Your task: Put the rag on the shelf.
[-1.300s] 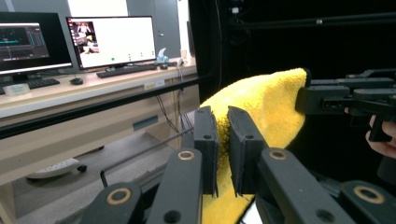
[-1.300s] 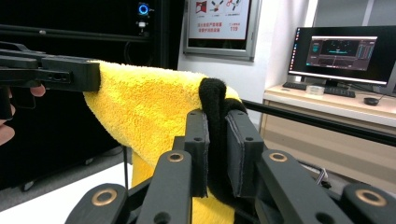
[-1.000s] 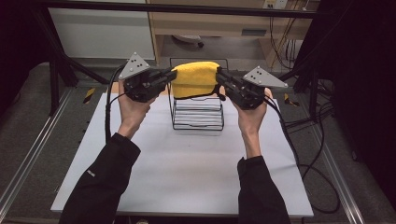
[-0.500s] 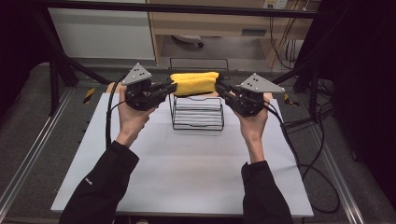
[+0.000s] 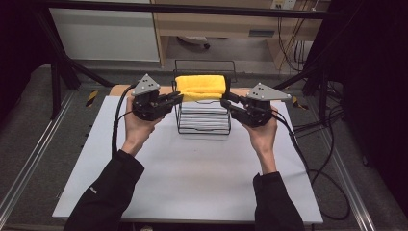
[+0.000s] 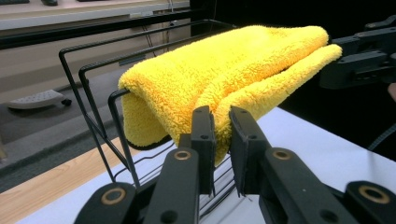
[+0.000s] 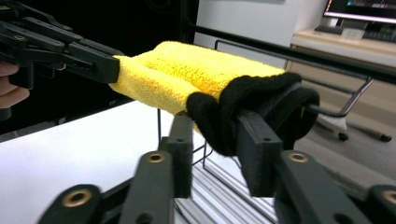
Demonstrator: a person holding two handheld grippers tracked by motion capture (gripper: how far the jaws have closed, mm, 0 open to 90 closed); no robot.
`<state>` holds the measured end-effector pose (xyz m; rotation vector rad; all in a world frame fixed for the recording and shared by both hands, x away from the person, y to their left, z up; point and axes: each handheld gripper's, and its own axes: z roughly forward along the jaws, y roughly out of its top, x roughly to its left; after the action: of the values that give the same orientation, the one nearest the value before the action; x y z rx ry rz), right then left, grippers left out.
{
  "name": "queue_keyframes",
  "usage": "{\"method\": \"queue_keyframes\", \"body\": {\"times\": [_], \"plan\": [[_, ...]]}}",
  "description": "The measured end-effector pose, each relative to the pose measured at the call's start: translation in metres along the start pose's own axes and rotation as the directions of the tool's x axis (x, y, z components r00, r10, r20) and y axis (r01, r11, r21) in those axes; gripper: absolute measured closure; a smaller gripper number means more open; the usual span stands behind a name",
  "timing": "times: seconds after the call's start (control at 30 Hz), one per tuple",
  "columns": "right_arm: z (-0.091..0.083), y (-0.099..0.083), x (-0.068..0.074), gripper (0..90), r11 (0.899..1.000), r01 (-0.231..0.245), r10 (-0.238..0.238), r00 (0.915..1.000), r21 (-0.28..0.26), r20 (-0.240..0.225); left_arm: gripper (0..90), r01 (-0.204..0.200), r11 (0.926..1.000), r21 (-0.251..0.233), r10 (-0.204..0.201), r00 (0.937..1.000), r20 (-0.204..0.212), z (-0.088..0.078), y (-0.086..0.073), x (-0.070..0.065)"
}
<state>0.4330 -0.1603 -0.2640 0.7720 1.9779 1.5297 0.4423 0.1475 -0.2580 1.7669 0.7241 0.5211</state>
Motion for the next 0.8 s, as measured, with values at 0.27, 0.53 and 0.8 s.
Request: {"method": "queue_keyframes", "body": {"times": [0.27, 0.53, 0.8], "plan": [[-0.008, -0.001, 0.003, 53.8, 0.999, -0.041, 0.041, 0.9984, 0.008, -0.038, 78.4, -0.027, 0.9989, 0.037, 0.027, 0.9996, -0.001, 0.005, -0.005, -0.002], [0.000, 0.001, -0.001, 77.7, 0.994, -0.095, 0.095, 0.9955, 0.046, -0.001, 73.7, -0.024, 0.9973, 0.069, 0.024, 0.9997, 0.008, 0.007, -0.013, -0.001], [0.012, -0.015, -0.006, 85.8, 0.986, -0.117, 0.113, 0.9928, 0.121, 0.038, 55.5, 0.035, 0.9967, 0.073, -0.035, 0.9994, -0.007, 0.000, -0.017, 0.013]]}}
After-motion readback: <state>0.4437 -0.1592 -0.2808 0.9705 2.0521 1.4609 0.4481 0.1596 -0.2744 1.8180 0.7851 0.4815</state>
